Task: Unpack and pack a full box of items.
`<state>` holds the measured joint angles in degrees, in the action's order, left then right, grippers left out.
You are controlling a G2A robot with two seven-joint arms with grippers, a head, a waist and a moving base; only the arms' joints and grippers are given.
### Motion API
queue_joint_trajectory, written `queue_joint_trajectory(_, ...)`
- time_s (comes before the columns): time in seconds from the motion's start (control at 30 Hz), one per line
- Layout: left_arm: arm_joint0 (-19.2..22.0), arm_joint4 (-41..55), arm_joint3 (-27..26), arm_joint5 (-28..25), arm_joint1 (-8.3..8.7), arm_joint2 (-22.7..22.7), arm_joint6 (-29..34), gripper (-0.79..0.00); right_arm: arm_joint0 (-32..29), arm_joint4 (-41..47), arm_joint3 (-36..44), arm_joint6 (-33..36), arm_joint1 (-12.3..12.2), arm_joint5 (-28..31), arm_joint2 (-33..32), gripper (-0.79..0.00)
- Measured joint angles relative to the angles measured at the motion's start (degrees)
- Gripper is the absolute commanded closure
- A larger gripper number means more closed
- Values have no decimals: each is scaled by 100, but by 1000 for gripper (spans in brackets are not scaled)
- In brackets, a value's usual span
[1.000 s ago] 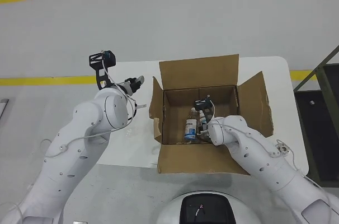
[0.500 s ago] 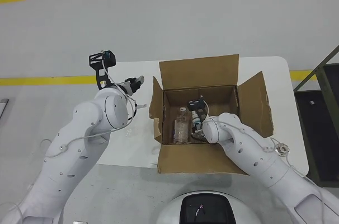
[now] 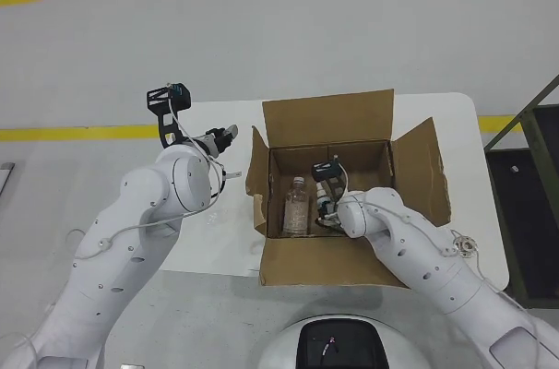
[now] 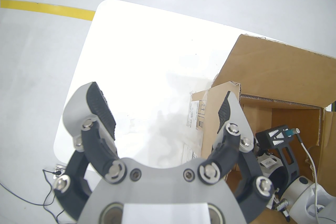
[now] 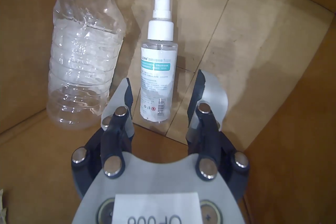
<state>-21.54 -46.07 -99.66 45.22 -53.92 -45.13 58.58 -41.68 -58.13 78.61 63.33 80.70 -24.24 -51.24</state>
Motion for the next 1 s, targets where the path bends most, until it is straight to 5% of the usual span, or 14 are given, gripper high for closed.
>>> queue_joint_trajectory(0.1,0,0,0,0,0,0,0,-785,-140,-222,495,-10,-72,18,-237,-477)
queue_joint_trajectory(0.27,0,0,0,0,0,0,0,-785,-558,-611,1574,12,-240,214,-834,-95)
queue_joint_trajectory(0.33,0,0,0,0,0,0,0,-785,-761,-768,2081,91,-305,327,-1093,0)
queue_joint_trajectory(0.7,0,0,0,0,0,0,0,-785,-1390,-786,3974,145,-513,765,-2577,0)
queue_joint_trajectory(1.0,0,0,0,0,0,0,0,-785,-2258,-986,5607,503,-762,2536,-4348,0)
